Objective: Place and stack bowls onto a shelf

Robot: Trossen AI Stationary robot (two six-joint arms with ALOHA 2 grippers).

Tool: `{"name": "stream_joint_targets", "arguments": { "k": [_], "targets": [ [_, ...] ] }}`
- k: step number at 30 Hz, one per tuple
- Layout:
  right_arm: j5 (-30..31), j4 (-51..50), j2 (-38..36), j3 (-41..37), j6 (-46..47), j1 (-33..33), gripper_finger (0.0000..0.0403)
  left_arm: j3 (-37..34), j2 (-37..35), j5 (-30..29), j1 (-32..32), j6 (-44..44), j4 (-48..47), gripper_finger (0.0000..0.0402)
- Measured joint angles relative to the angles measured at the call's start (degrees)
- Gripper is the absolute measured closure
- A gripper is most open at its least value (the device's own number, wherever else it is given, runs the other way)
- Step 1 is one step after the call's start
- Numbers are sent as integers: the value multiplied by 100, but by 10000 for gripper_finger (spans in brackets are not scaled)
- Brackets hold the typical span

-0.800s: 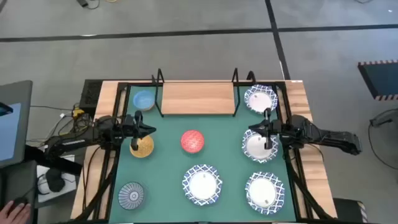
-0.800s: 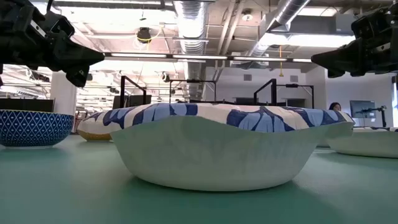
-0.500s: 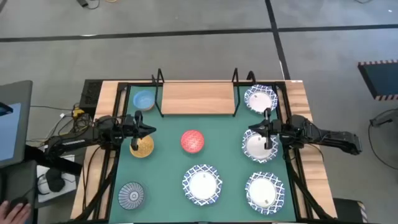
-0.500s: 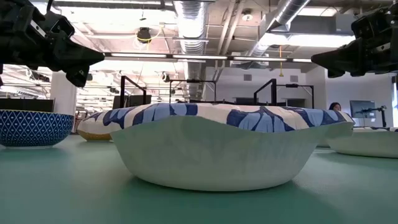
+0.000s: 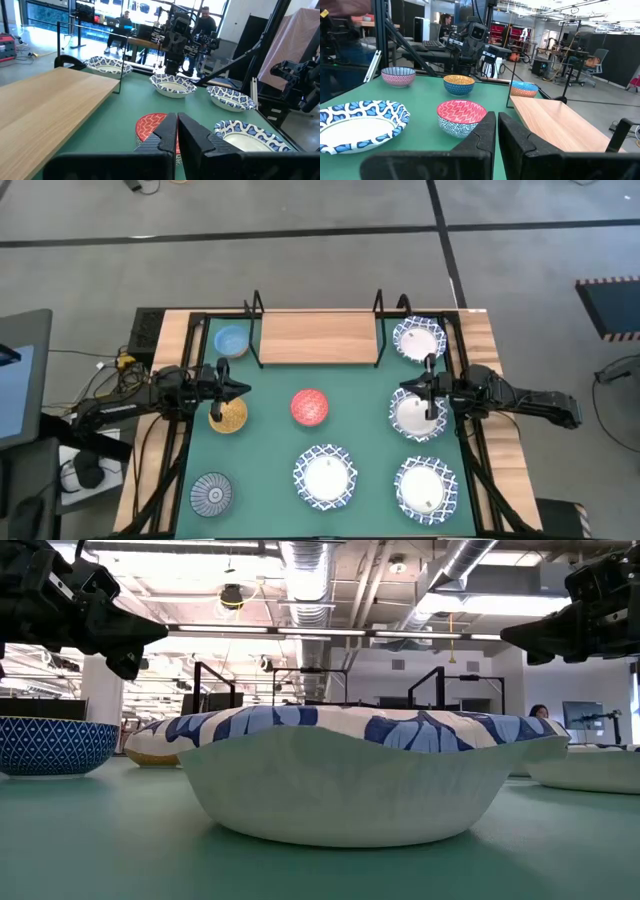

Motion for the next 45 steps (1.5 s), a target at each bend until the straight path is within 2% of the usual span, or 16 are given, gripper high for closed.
{"name": "stream_joint_targets", "arguments": {
  "k": [30,34,37,40,45],
  "targets": [
    [0,2,-1,1,0,0,356,0,0,0,-2,16,-1,401],
    [0,0,-1,1,0,1,356,-2,4,0,0,1277,-1,401],
    [0,1,-1,-1,0,0,356,0,4,-2,-2,1910,-1,401],
    [0,1,-1,1,-1,0,356,-2,4,-2,0,2094,-1,401],
    [0,1,-1,0,0,-3,356,0,4,-1,-2,1924,-2,401]
  ]
}}
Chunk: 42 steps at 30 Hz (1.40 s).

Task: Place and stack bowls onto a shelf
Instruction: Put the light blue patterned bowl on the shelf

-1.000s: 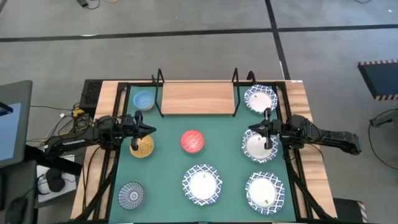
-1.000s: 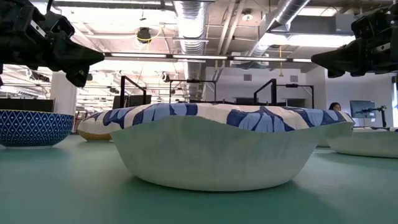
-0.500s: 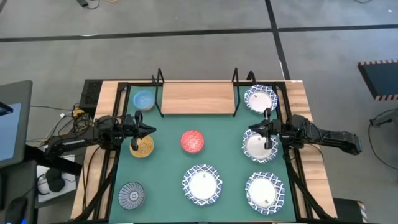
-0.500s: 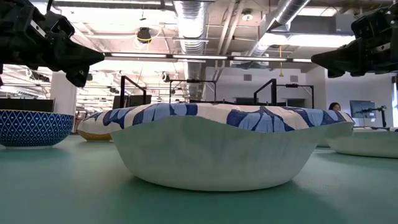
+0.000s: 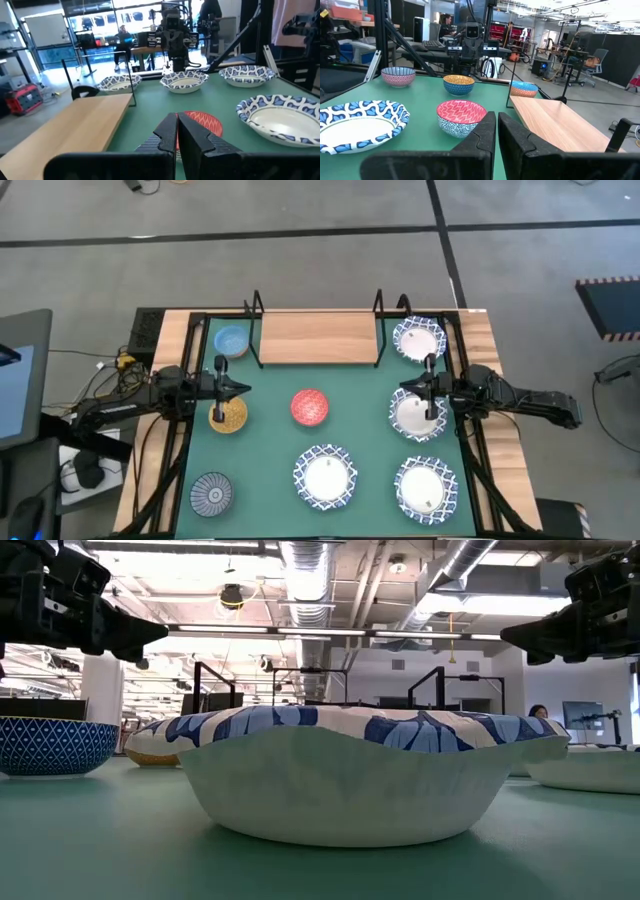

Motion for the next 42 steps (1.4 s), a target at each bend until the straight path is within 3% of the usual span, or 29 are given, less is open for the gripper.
{"name": "stream_joint_targets", "arguments": {
  "k": [4,10,16,24,29,35,42],
  "targets": [
    [-2,68,1,0,85,0,356,0,0,0,1,-148,1,401],
    [43,442,0,29,1303,-25,356,-2,0,-1,0,-138,1,401],
    [830,685,1,37,2874,-233,356,-2,-1,-67,0,-101,0,401],
    [2000,775,8,52,5269,-489,356,0,0,-1194,2,122,25,401],
    [2084,976,36,58,5757,-662,354,0,0,-1288,0,-1145,830,401],
    [2262,1559,335,243,5839,-717,336,0,-4,-2360,2,-3213,1808,401],
    [2284,1547,1376,1070,5389,-696,285,0,55,-4820,4,-3952,2123,401]
  ]
}}
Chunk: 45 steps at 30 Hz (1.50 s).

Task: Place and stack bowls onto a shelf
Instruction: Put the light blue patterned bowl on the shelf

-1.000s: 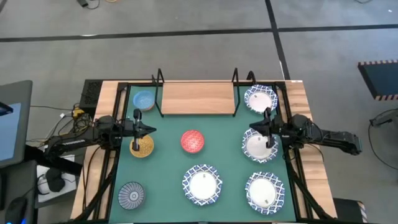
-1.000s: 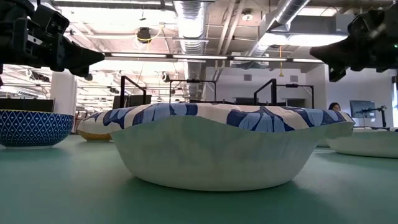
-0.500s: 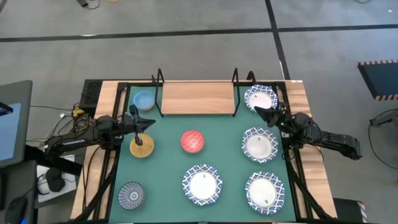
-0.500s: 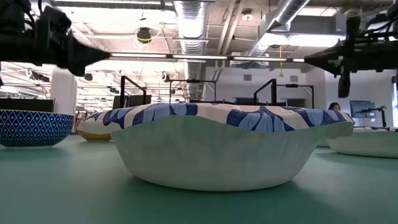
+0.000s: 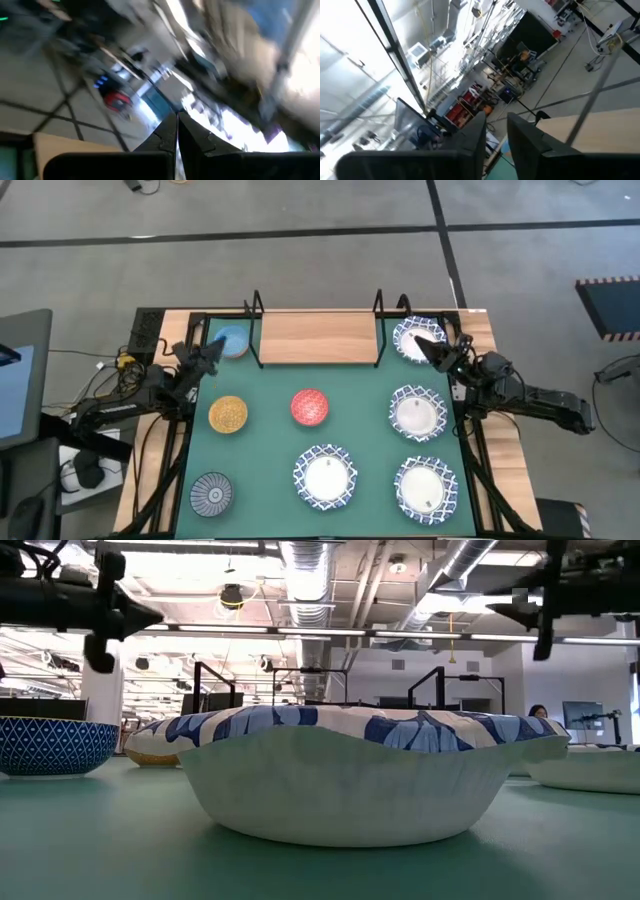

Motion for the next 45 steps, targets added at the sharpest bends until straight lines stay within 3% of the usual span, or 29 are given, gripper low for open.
{"name": "stream_joint_targets", "arguments": {
  "k": [4,8,15,18,24,32,38,45],
  "targets": [
    [44,-141,831,496,10,-14,248,0,-1,-683,-2,-1196,-3,401],
    [303,-1061,1597,990,685,-159,229,0,18,-628,17,-1386,-37,401],
    [-52,-2344,2608,1920,659,-325,236,237,221,960,10,-1037,-97,401],
    [-73,-2925,2916,2488,232,-324,239,547,486,1275,-19,-768,-101,396],
    [-24,-4355,3488,3606,-278,-444,241,1244,1498,1368,-128,-294,-497,362],
    [-140,-6503,4094,4578,-19,-625,241,2204,3287,1668,-155,89,-772,294],
    [-262,-7497,4232,4840,596,-381,241,3145,4273,2075,-153,482,-1397,276],
    [-315,-8701,4236,4795,1531,129,241,4113,4894,2336,-155,1004,-2655,276]
  ]
}}
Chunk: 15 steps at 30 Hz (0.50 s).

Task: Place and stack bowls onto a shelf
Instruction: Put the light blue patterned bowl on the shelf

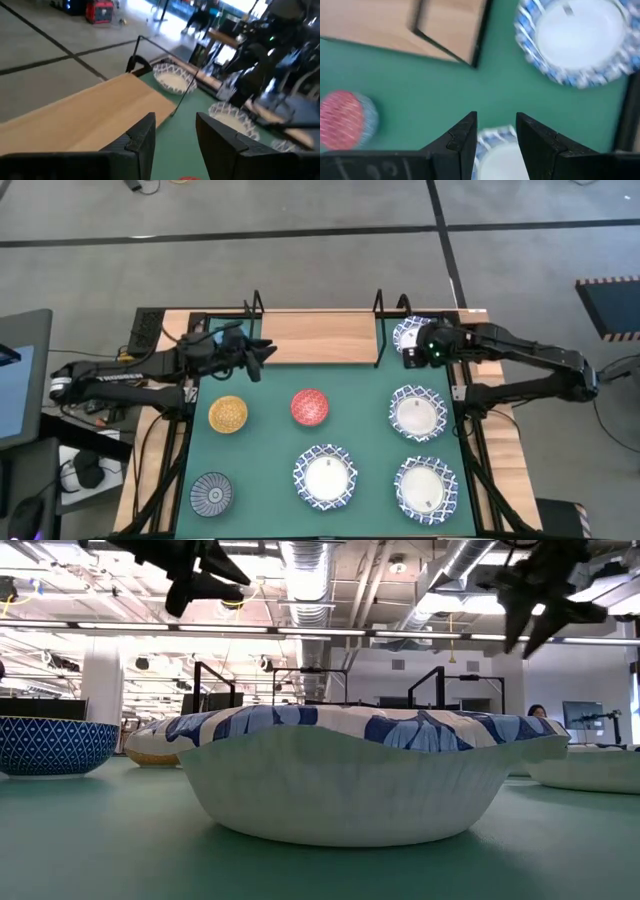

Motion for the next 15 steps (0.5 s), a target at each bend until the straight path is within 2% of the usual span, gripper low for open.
{"name": "stream_joint_targets", "arguments": {
  "k": [6,10,15],
  "targets": [
    [-355,88,22,-446,708,712,241,343,269,4,0,134,-529,277],
    [-393,773,229,-832,1118,1218,241,344,309,140,0,31,-628,277],
    [-423,1925,688,-1153,1185,1650,241,344,378,352,2,-11,-677,277]
  ]
}}
